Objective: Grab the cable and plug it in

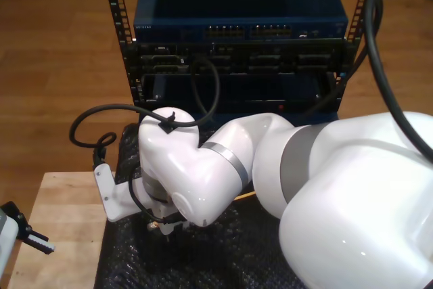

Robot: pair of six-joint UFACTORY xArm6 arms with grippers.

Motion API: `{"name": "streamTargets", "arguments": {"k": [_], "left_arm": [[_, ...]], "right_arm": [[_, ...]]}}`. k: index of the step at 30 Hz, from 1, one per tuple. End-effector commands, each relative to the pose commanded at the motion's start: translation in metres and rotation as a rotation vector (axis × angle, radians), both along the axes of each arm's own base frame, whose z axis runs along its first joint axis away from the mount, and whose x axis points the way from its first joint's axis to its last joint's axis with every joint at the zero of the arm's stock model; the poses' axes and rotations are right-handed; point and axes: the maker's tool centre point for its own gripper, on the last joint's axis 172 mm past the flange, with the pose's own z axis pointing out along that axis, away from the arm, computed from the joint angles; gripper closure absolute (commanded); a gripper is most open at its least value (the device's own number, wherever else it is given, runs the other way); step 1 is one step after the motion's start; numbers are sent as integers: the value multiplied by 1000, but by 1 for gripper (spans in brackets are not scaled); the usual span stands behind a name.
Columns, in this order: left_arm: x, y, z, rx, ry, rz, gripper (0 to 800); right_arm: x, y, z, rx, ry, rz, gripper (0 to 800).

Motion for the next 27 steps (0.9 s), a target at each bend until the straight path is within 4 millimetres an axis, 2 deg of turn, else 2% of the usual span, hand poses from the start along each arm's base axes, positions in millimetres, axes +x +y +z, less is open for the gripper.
{"name": "streamTargets", "arguments": {"k": [4,24,27], "left_arm": [[0,0,0,0,0,0,0],[0,0,1,0,0,-1,0],[0,0,0,-1,1,-1,0]], "right_arm": [[2,-1,0,0,-2,-2,383],[4,-1,1,-1,-12,4,440],[4,-2,-1,-3,-10,2,468]]}}
